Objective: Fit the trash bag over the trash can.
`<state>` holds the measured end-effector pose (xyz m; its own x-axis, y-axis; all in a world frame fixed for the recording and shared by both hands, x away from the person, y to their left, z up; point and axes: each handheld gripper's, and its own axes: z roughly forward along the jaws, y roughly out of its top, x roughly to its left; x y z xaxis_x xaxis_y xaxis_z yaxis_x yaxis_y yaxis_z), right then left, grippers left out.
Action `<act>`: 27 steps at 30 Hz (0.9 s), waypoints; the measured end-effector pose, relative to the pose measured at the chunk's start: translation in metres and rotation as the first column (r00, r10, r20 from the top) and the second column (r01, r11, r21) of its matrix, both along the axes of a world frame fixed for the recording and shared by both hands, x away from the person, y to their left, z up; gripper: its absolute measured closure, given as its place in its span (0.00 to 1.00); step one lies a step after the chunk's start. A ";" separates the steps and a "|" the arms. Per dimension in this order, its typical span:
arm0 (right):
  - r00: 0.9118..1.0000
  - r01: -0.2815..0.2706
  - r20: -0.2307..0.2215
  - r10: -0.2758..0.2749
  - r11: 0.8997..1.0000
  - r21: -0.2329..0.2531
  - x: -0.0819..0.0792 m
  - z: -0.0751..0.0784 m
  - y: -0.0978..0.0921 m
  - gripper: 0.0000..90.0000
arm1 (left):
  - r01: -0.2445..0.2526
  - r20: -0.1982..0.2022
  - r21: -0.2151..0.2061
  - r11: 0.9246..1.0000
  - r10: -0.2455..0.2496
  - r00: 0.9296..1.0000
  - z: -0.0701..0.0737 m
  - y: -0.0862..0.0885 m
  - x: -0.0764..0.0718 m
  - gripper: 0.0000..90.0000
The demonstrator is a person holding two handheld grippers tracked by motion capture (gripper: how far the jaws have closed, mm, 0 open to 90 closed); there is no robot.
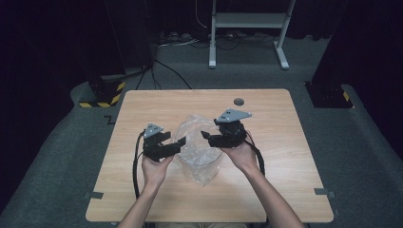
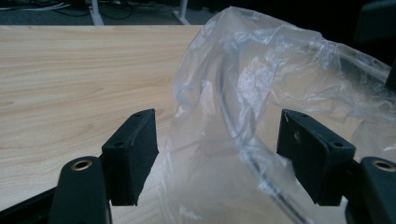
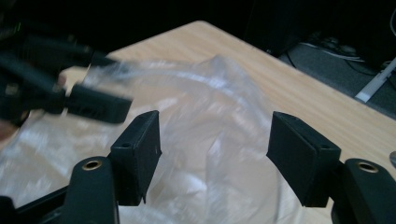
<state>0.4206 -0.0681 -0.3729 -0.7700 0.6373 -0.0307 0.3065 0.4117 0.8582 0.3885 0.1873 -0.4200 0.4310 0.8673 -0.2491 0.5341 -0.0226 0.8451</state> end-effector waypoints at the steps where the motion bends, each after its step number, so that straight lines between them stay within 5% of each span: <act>1: 1.000 -0.007 -0.005 0.007 1.000 -0.013 -0.003 -0.002 0.001 0.38 | -0.001 0.005 0.010 1.000 0.001 1.000 0.001 -0.001 0.000 0.32; 8: 0.996 -0.065 -0.066 0.060 0.995 -0.071 -0.014 -0.018 -0.006 0.39 | -0.020 -0.008 0.059 0.998 0.021 1.000 0.000 -0.002 0.004 0.34; 16: 0.974 -0.218 -0.086 0.210 0.972 -0.090 -0.025 -0.021 -0.014 0.40 | -0.048 -0.012 0.072 0.996 0.049 0.999 -0.001 0.001 0.008 0.35; 19: 0.975 -0.220 -0.059 0.216 0.973 -0.065 -0.025 -0.017 -0.016 0.37 | -0.044 0.002 0.053 0.998 0.044 0.999 0.001 0.002 0.006 0.35; 22: 0.978 -0.206 -0.015 0.206 0.978 0.021 -0.020 -0.007 -0.019 0.38 | -0.030 0.025 0.026 0.999 0.030 0.999 0.005 0.001 0.001 0.34; 27: 0.980 -0.188 -0.047 0.192 0.978 0.086 0.010 0.007 -0.011 0.45 | -0.003 0.033 0.023 1.000 0.003 0.999 0.007 -0.004 -0.003 0.32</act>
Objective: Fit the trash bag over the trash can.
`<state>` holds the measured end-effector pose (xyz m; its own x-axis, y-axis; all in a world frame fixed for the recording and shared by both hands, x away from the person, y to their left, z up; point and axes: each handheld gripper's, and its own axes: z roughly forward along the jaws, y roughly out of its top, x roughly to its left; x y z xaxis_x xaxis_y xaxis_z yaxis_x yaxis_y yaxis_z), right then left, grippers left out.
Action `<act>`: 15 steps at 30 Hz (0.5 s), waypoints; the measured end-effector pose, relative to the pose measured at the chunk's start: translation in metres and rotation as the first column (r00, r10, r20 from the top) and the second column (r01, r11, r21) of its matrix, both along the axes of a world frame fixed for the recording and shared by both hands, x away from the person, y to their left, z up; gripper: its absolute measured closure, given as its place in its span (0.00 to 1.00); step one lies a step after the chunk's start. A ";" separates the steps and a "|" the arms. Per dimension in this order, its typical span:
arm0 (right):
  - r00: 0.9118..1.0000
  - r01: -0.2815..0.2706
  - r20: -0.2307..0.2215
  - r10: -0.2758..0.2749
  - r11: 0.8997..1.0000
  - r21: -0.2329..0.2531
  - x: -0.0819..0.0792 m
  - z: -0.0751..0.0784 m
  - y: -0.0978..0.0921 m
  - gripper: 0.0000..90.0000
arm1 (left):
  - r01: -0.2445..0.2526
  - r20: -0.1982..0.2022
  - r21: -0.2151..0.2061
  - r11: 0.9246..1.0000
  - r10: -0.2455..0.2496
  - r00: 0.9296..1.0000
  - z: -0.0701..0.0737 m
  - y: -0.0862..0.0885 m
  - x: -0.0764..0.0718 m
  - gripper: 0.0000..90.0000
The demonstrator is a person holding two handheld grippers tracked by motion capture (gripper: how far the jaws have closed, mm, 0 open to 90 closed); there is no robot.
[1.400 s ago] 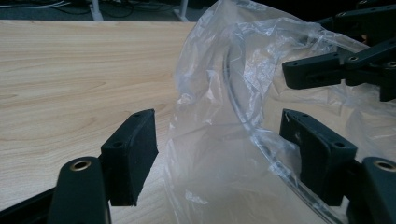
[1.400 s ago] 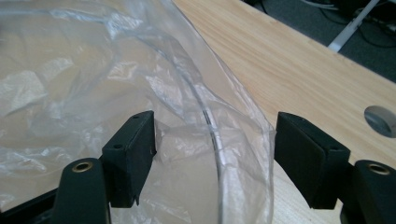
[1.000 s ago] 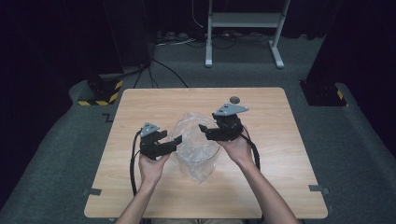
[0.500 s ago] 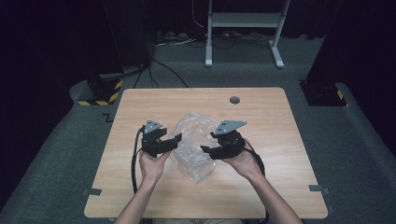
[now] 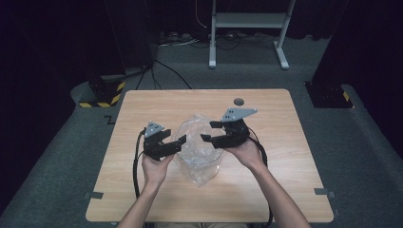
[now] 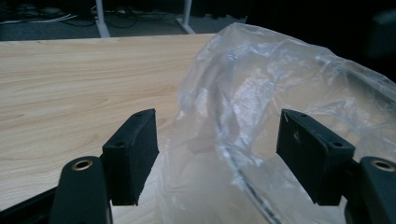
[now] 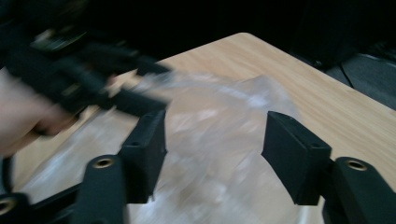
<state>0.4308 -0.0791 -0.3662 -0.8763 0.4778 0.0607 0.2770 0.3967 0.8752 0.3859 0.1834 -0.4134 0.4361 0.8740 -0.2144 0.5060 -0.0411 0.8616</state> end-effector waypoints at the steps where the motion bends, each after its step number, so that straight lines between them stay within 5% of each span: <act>1: 1.000 0.021 -0.009 -0.021 1.000 0.003 0.008 0.001 0.002 0.47 | 0.003 -0.003 -0.001 1.000 -0.003 1.000 0.000 -0.001 -0.001 0.32; 8: 0.989 0.144 -0.009 -0.145 0.989 -0.033 0.047 -0.004 0.014 0.66 | 0.015 -0.005 -0.001 1.000 -0.015 1.000 -0.003 -0.003 -0.002 0.33; 15: 0.983 0.175 -0.046 -0.177 0.984 -0.039 0.066 -0.020 0.015 0.79 | 0.015 -0.024 0.004 1.000 -0.015 1.000 -0.011 -0.002 -0.002 0.33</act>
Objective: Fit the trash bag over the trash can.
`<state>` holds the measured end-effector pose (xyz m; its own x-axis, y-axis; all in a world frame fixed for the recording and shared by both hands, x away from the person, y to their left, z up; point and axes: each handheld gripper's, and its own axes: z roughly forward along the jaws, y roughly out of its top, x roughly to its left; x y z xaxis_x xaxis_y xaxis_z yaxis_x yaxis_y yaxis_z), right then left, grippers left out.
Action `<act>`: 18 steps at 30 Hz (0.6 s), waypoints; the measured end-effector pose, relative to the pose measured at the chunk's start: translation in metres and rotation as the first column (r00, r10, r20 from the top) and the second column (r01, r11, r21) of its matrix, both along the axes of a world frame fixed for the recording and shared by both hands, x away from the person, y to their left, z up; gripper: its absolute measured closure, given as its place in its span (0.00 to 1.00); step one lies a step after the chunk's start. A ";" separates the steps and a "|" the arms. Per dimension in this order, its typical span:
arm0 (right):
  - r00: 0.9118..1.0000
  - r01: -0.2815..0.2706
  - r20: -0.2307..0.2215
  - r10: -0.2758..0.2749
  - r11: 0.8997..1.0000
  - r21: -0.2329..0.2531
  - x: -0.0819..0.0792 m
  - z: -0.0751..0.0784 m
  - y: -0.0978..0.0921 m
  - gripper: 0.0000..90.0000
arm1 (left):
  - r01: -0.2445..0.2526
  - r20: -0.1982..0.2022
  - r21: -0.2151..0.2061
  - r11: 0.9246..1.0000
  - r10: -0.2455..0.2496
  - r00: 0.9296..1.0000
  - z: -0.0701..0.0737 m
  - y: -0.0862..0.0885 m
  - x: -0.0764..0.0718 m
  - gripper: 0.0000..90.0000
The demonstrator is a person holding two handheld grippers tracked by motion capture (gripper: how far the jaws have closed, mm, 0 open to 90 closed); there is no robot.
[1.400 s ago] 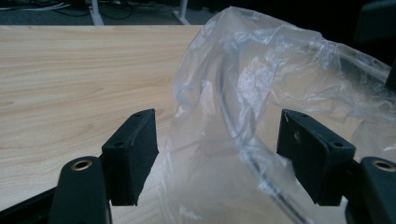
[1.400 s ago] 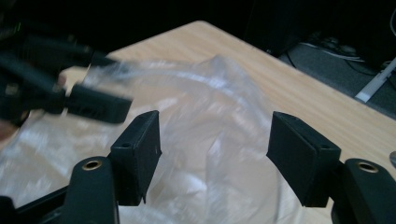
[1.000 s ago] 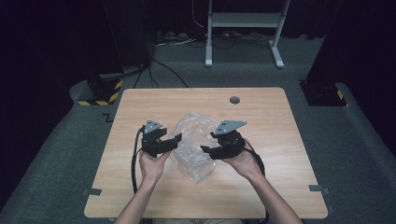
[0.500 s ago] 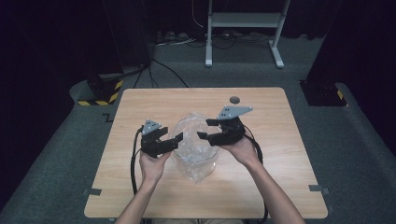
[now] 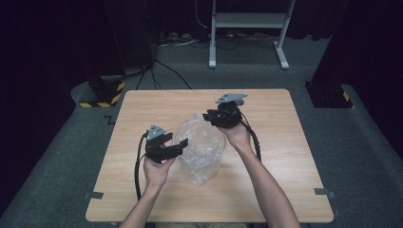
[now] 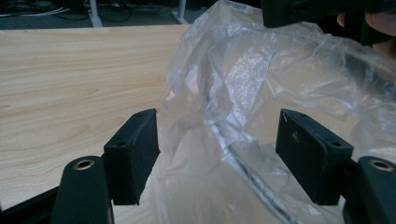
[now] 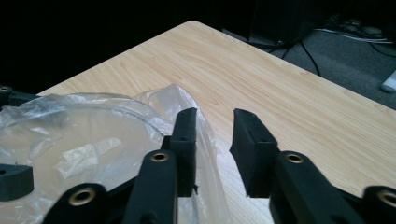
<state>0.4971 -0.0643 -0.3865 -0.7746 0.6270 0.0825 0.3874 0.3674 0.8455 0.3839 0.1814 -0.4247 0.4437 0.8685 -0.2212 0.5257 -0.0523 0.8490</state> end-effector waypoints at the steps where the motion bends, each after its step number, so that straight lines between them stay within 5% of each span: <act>1: 1.000 -0.001 -0.006 0.002 1.000 0.002 0.001 -0.001 0.000 0.81 | 0.000 -0.003 -0.004 1.000 0.000 1.000 -0.001 0.000 0.000 0.33; 7: 0.999 -0.006 -0.041 0.008 0.999 0.045 0.007 -0.005 -0.003 0.92 | -0.001 -0.003 -0.007 1.000 0.001 1.000 -0.002 0.000 0.000 0.34; 16: 0.990 0.032 -0.137 -0.036 0.999 -0.026 0.020 -0.023 -0.006 1.00 | -0.003 -0.007 -0.007 1.000 0.003 1.000 -0.002 0.000 0.000 0.34; 18: 0.984 0.034 -0.175 -0.034 0.999 -0.005 0.022 -0.026 -0.009 1.00 | -0.002 -0.009 -0.010 1.000 0.002 1.000 -0.002 0.000 0.000 0.34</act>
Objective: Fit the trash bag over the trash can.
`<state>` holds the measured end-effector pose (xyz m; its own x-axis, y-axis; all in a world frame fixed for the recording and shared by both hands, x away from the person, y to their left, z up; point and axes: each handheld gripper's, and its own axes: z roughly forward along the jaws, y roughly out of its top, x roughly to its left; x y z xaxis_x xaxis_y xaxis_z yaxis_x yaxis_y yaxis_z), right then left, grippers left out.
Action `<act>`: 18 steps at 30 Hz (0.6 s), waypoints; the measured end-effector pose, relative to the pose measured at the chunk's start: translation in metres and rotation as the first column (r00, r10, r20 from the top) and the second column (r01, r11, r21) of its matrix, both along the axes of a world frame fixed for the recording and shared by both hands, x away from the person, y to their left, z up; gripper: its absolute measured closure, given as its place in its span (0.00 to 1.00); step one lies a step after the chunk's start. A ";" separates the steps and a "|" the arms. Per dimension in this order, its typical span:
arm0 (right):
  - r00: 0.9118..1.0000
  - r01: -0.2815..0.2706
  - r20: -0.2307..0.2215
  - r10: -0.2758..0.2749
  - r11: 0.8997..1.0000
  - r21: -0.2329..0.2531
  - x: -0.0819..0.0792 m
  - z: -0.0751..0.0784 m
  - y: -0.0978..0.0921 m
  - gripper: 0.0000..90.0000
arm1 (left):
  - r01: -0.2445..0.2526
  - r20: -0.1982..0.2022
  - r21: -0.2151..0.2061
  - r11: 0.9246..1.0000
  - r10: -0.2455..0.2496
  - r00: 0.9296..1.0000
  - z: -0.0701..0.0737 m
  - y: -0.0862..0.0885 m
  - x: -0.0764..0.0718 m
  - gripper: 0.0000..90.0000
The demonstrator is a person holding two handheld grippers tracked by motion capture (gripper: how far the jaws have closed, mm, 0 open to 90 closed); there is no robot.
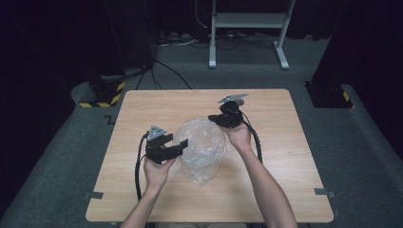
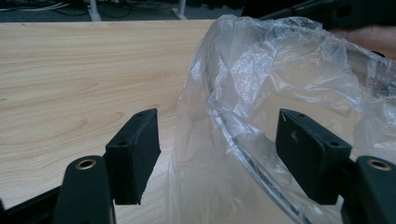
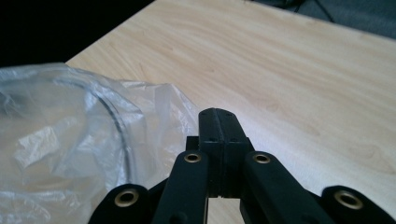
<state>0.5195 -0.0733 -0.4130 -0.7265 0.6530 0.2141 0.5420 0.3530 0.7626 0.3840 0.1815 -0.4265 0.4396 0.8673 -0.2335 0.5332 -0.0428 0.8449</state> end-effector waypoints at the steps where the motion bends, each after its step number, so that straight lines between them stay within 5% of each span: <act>1: 1.000 -0.001 -0.011 0.001 1.000 -0.006 0.001 -0.001 0.000 1.00 | -0.001 -0.002 0.000 1.000 0.001 1.000 0.000 0.000 0.000 0.34; 6: 0.999 -0.002 -0.043 0.001 1.000 -0.014 0.000 -0.008 -0.005 0.97 | -0.002 -0.004 -0.003 1.000 0.001 1.000 0.000 0.000 0.001 0.34; 10: 0.997 0.071 -0.025 -0.070 0.996 0.062 -0.002 -0.003 -0.016 0.77 | -0.003 -0.002 -0.001 1.000 0.003 1.000 0.000 0.001 0.000 0.34; 13: 0.993 0.096 0.051 -0.102 0.988 0.120 -0.014 0.016 -0.023 0.71 | -0.003 -0.002 -0.006 1.000 0.003 1.000 0.000 0.001 0.001 0.34; 16: 0.992 0.038 0.112 -0.058 0.984 0.175 -0.029 0.031 -0.022 0.64 | -0.002 -0.004 -0.007 1.000 0.002 1.000 0.000 0.001 0.001 0.34; 18: 0.988 -0.020 0.157 -0.005 0.987 0.159 -0.043 0.040 -0.014 0.60 | -0.001 -0.005 -0.006 1.000 0.001 1.000 0.000 0.001 0.001 0.34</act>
